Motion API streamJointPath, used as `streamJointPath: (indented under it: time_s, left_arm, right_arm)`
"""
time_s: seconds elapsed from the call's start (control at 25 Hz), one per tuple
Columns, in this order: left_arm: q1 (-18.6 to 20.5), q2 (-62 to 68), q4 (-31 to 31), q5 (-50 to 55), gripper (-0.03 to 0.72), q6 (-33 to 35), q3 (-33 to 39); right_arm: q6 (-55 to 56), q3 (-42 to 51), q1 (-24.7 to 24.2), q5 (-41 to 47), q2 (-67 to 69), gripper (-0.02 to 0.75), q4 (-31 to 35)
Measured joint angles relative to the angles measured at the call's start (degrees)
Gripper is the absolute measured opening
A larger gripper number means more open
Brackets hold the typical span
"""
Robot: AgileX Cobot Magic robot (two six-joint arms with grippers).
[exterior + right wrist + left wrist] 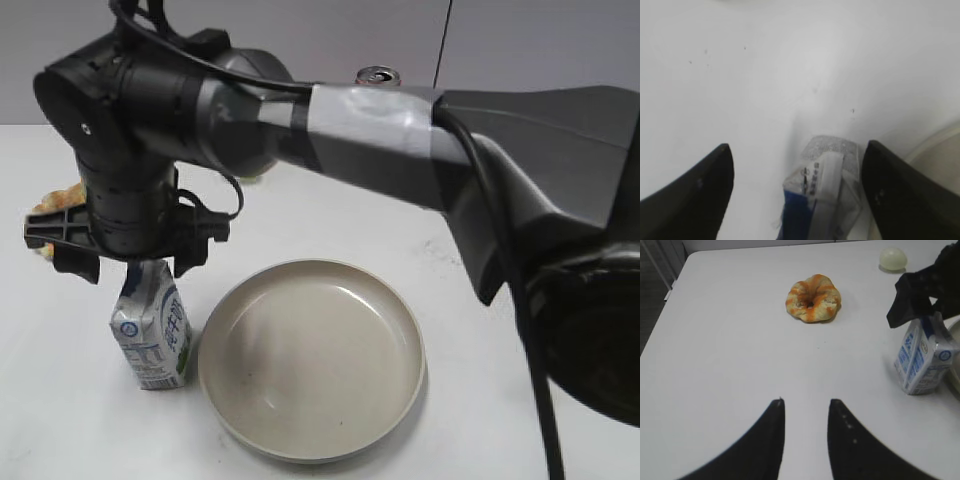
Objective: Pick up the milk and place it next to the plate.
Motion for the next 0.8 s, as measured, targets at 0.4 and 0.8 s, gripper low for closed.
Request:
streamJointPath:
  time_s: [0.4,0.8]
  left_arm:
    - [0.0,0.0,0.0,0.0,0.230,0.0,0.0]
    - [0.0,0.0,0.0,0.0,0.230,0.0,0.0]
  right_arm:
    - [-23.7,-18.2,-0.4,11.0,0.0,0.595,-13.0]
    - [-38.6,-16.7,-5.9,11.7,-3.0,0.594,1.1]
